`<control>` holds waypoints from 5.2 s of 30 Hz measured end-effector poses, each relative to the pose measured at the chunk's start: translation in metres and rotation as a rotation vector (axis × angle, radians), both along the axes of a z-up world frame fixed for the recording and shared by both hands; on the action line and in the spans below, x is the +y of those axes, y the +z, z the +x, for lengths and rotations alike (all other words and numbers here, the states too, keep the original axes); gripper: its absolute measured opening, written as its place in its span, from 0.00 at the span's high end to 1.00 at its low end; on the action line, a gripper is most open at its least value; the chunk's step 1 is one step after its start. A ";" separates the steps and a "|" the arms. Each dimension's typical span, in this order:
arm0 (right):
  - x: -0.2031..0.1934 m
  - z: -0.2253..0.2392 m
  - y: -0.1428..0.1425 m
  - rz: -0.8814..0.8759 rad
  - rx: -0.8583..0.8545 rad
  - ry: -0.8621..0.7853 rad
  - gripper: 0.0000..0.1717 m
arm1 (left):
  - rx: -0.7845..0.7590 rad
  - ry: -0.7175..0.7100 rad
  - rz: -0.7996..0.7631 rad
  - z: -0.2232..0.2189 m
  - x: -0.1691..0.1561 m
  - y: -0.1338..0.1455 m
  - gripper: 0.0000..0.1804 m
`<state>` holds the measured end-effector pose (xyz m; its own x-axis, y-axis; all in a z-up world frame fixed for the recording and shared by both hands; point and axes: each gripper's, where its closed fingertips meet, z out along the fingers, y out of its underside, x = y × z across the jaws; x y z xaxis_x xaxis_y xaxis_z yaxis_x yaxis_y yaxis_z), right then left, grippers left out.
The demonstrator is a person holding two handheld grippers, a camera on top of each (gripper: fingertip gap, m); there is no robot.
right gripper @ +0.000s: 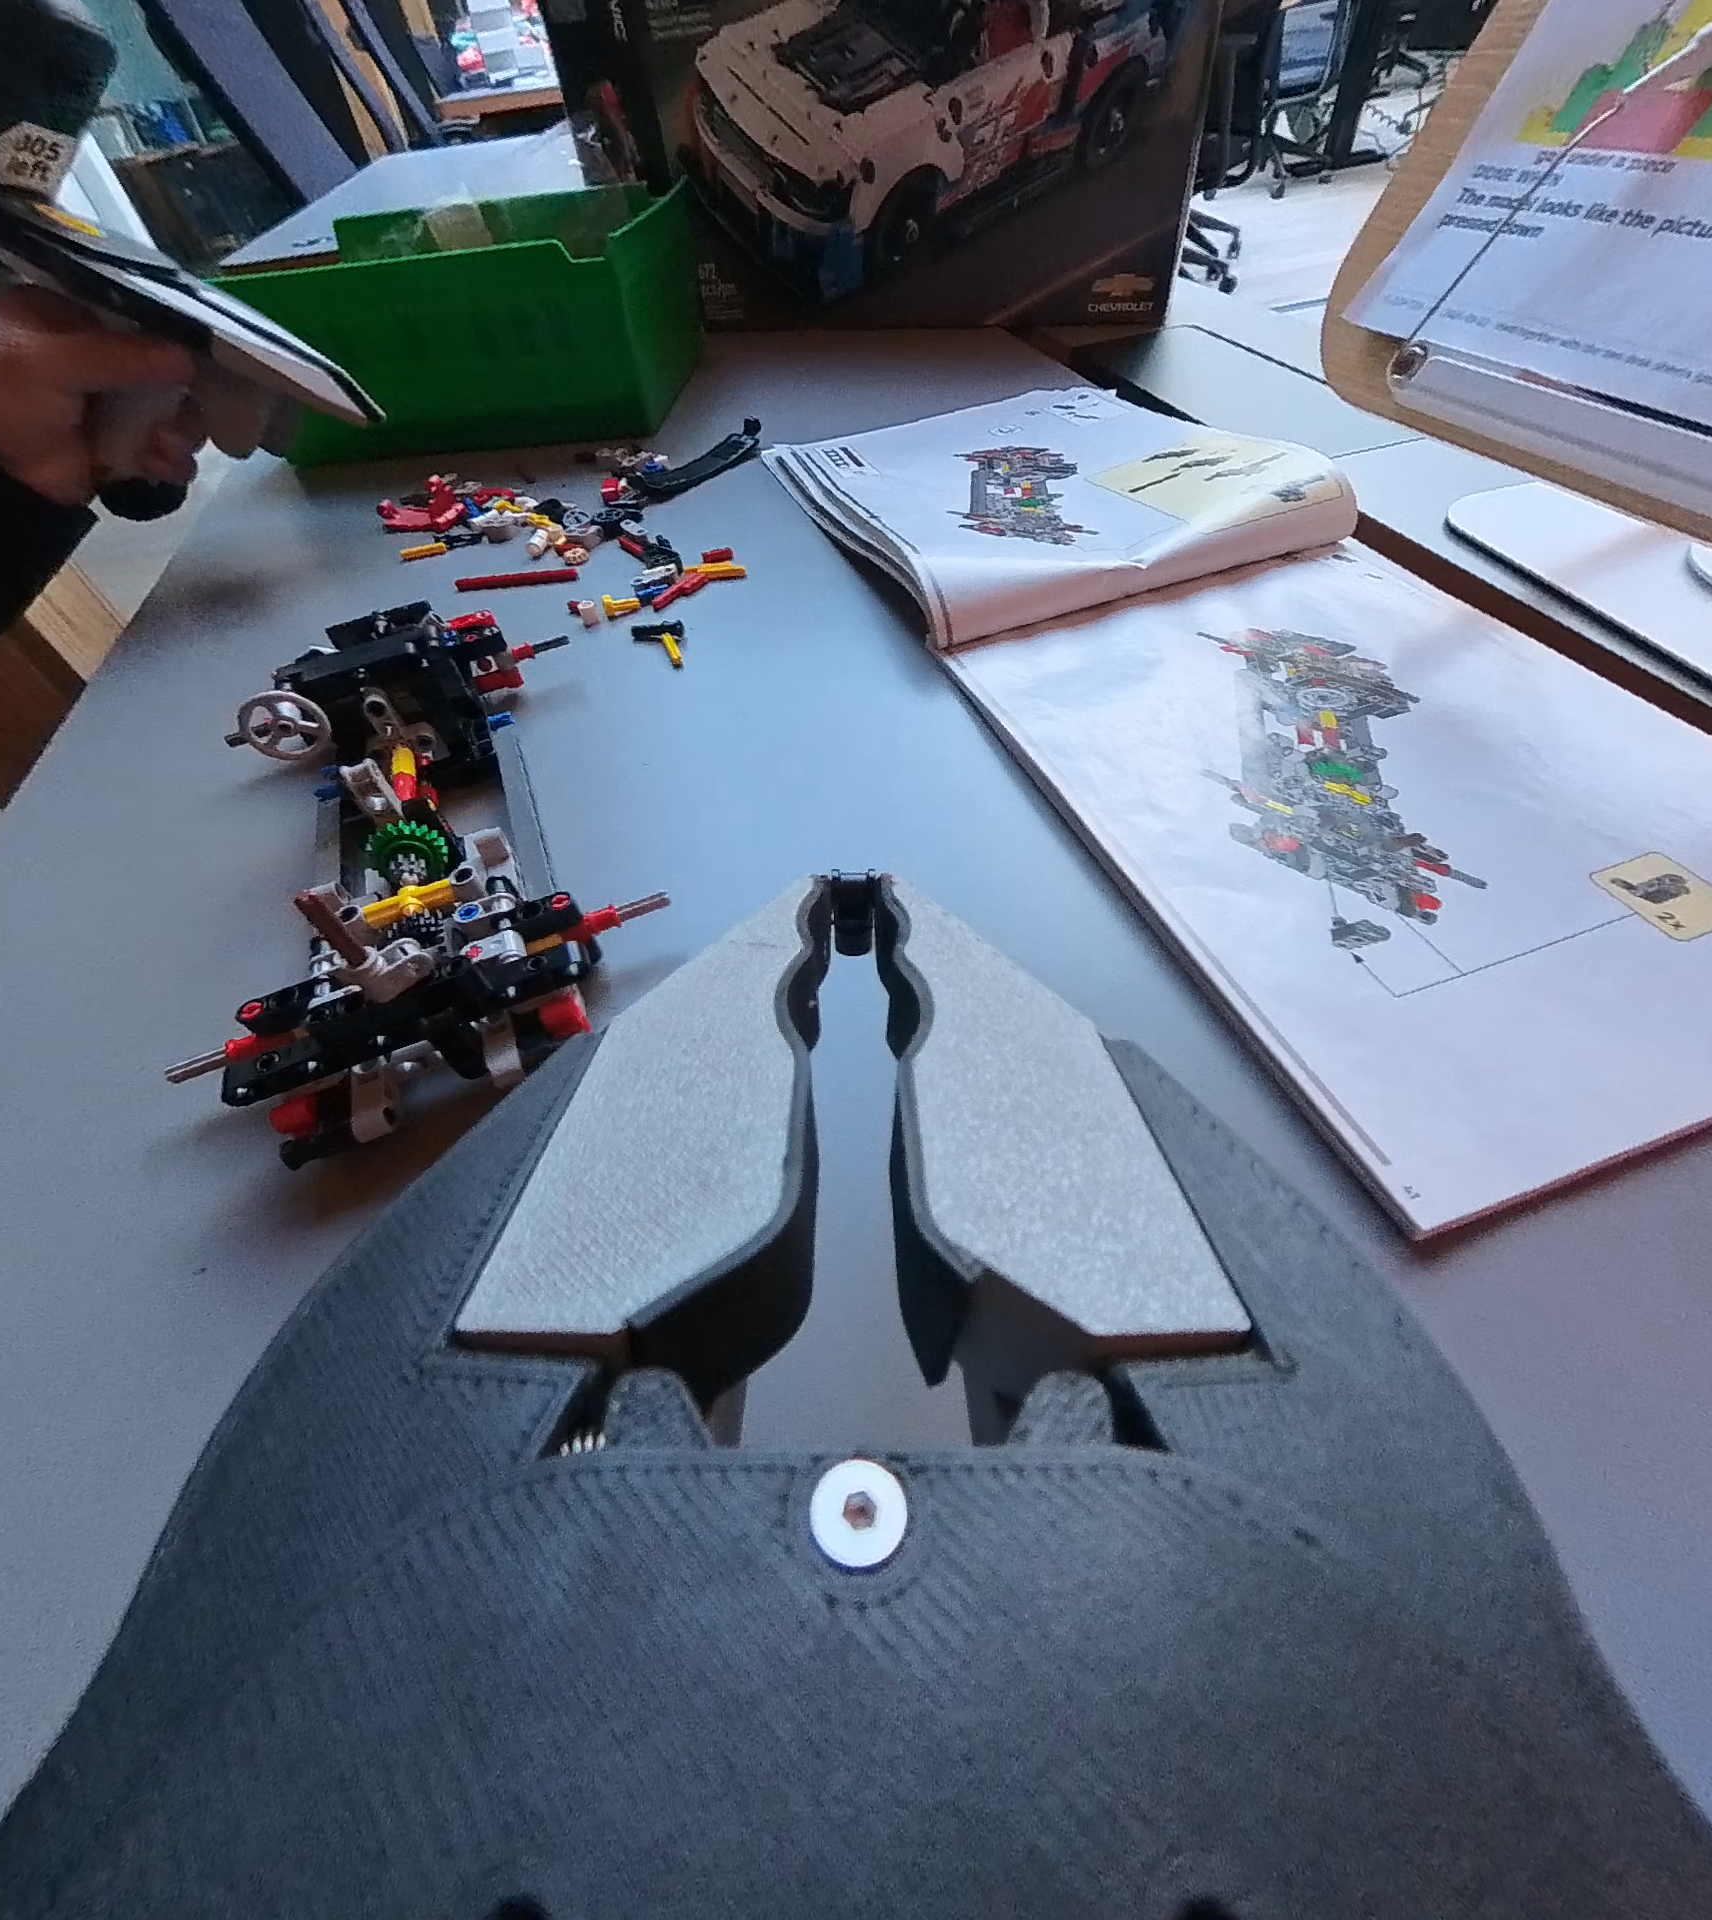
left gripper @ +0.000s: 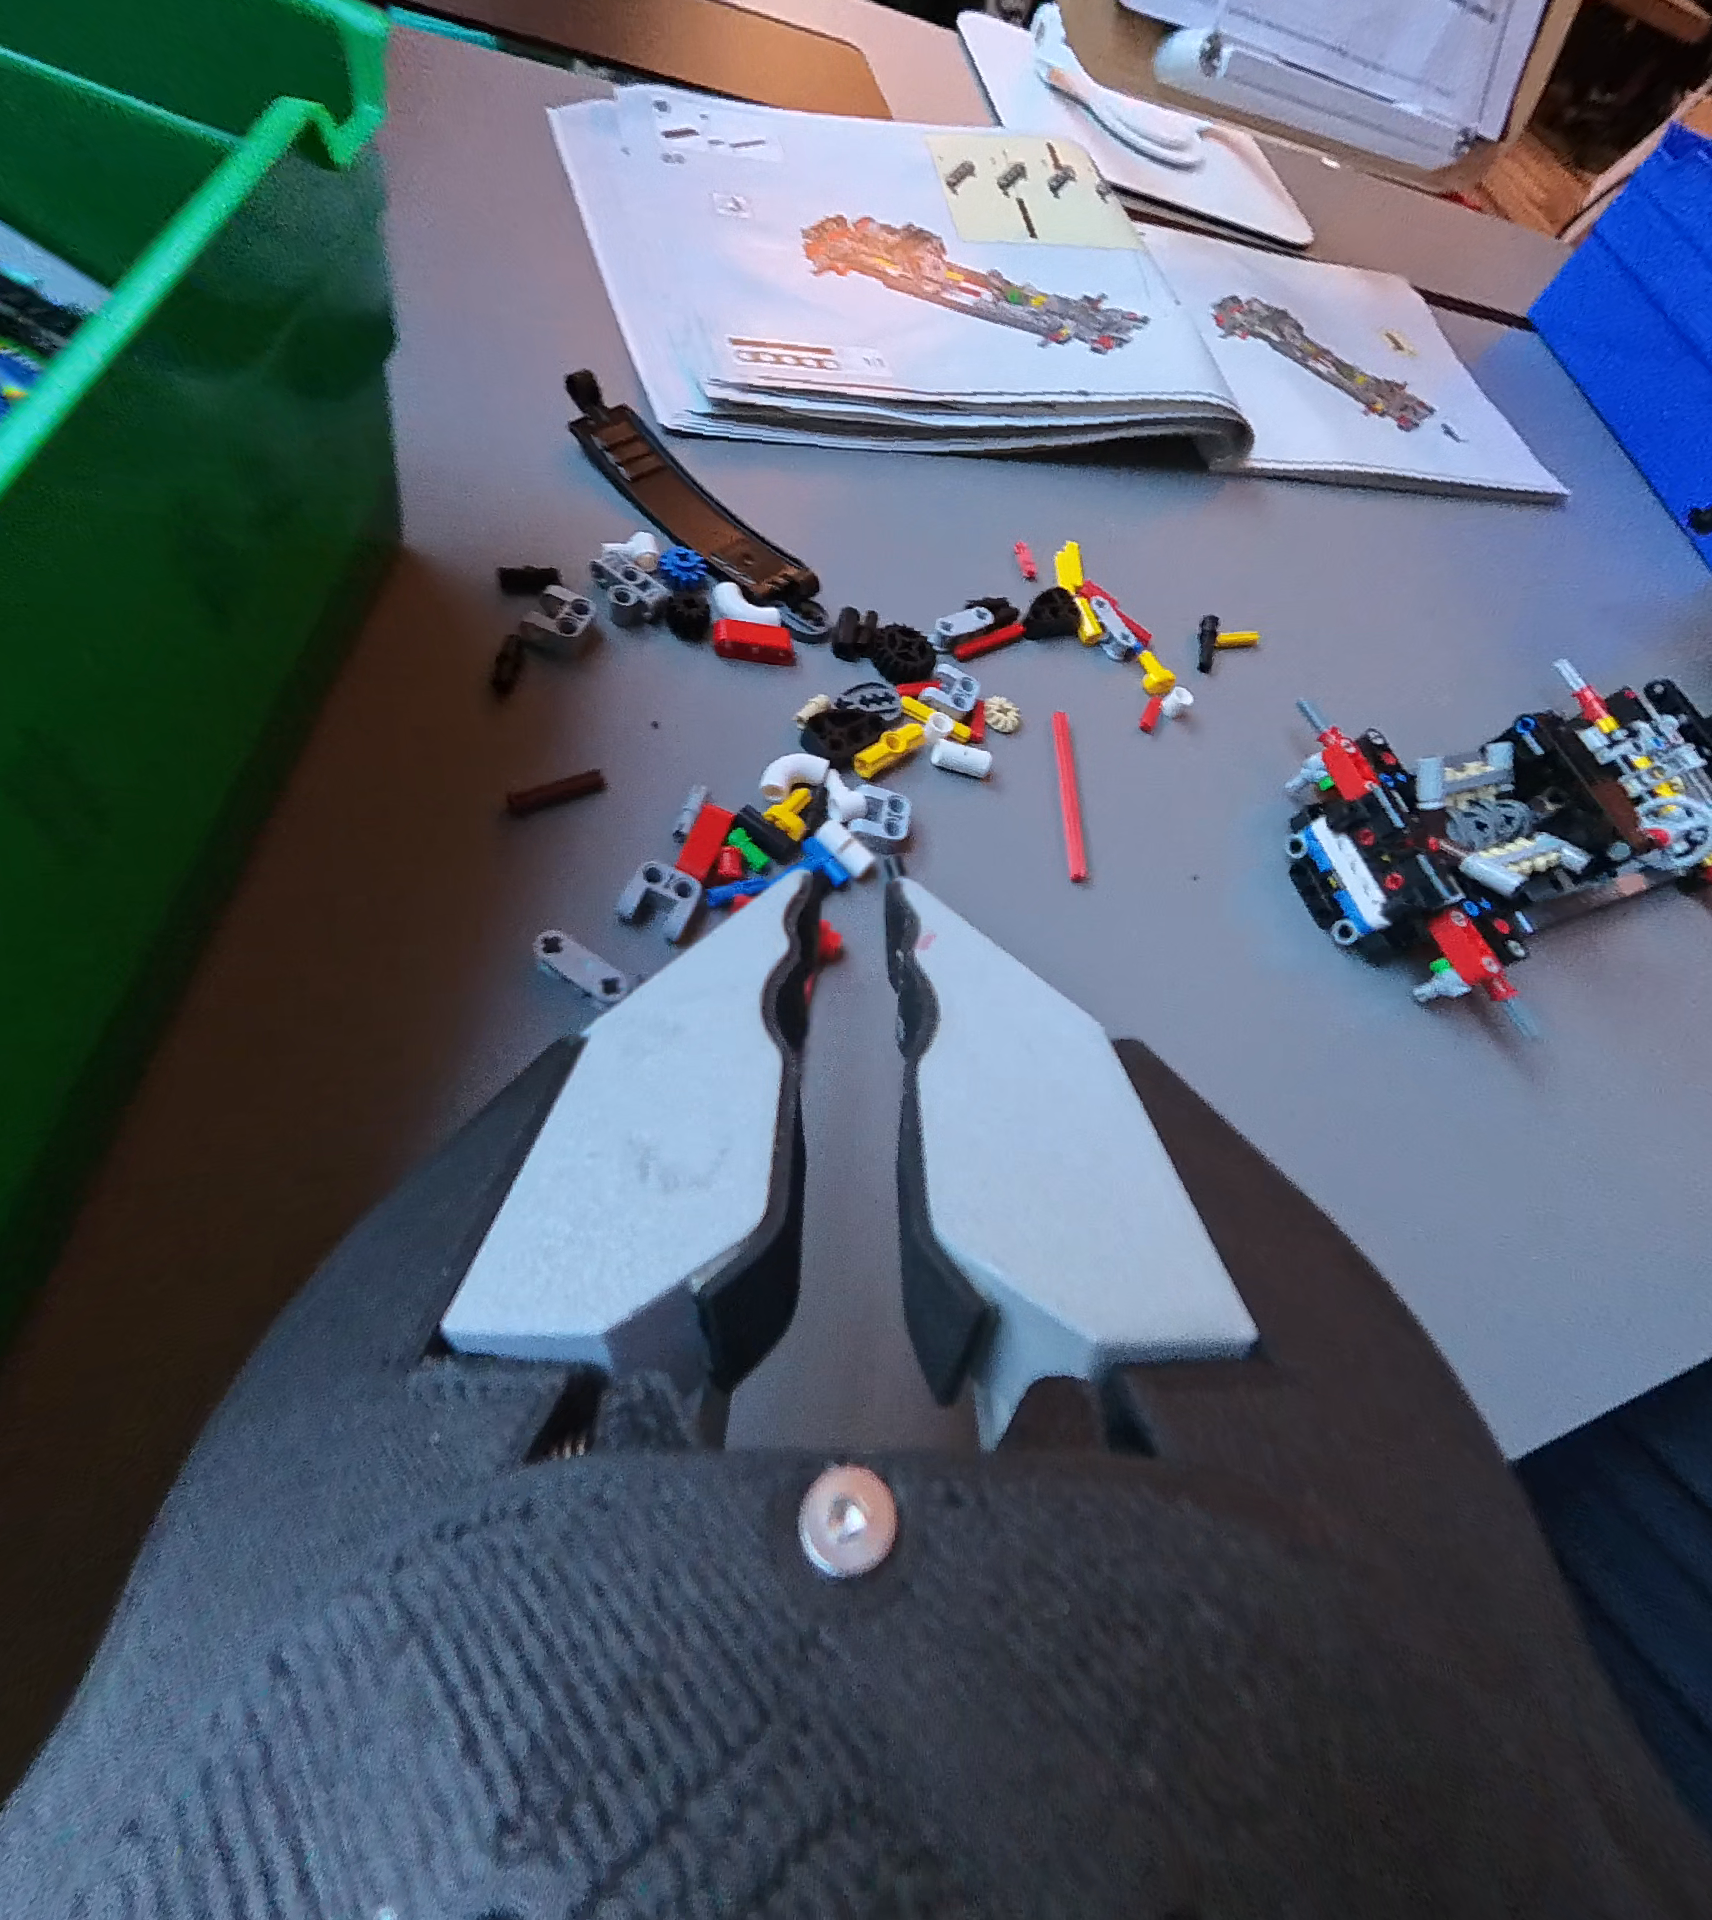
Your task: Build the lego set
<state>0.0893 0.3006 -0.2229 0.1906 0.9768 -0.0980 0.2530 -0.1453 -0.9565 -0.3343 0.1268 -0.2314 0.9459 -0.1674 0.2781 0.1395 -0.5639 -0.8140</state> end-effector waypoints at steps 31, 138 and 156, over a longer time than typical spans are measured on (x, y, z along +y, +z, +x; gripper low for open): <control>-0.177 0.025 0.029 -0.044 0.196 0.292 0.97 | 0.143 -1.078 -0.052 0.396 -0.016 0.003 0.90; -0.161 0.016 0.022 -0.180 0.187 0.264 0.95 | 0.091 -1.124 0.083 0.437 0.015 -0.005 0.99; -0.178 0.007 0.015 -0.103 0.113 0.332 0.95 | 0.164 -1.133 0.090 0.444 0.001 -0.007 0.99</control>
<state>0.0962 0.1226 -0.2077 -0.1530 0.9675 -0.2013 0.1960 -0.1699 -0.9658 0.1096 0.1280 -0.2387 0.2634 -0.9584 0.1096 -0.5222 -0.2372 -0.8192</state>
